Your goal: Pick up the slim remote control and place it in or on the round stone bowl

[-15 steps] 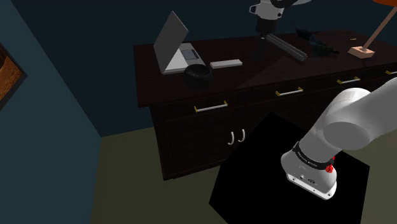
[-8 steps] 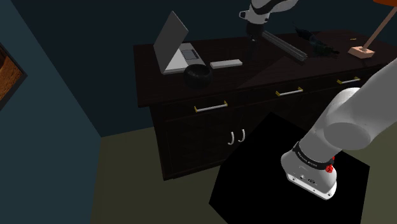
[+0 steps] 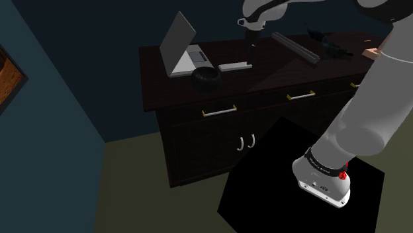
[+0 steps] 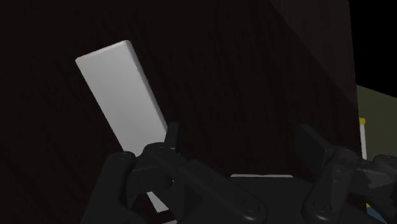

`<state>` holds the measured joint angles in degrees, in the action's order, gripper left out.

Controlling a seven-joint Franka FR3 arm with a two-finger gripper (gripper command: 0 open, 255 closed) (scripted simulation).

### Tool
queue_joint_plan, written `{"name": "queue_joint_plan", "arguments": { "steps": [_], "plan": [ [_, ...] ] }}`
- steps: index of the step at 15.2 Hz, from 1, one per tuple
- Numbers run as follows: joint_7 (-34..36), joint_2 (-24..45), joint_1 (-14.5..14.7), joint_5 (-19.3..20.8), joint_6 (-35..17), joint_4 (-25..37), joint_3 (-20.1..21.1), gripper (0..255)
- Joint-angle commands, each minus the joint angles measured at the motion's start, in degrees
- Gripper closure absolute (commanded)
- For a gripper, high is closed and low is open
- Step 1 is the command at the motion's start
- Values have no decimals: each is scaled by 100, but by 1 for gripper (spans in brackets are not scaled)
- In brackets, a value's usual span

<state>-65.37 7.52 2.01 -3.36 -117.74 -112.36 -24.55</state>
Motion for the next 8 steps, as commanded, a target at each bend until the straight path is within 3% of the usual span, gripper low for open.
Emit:
{"name": "queue_joint_plan", "arguments": {
  "steps": [1, 8],
  "plan": [
    [-392, 481, -83, -227, 11, 457, 28, 0],
    [-1399, 2053, -556, -792, 205, 2146, 309, 0]
  ]
}}
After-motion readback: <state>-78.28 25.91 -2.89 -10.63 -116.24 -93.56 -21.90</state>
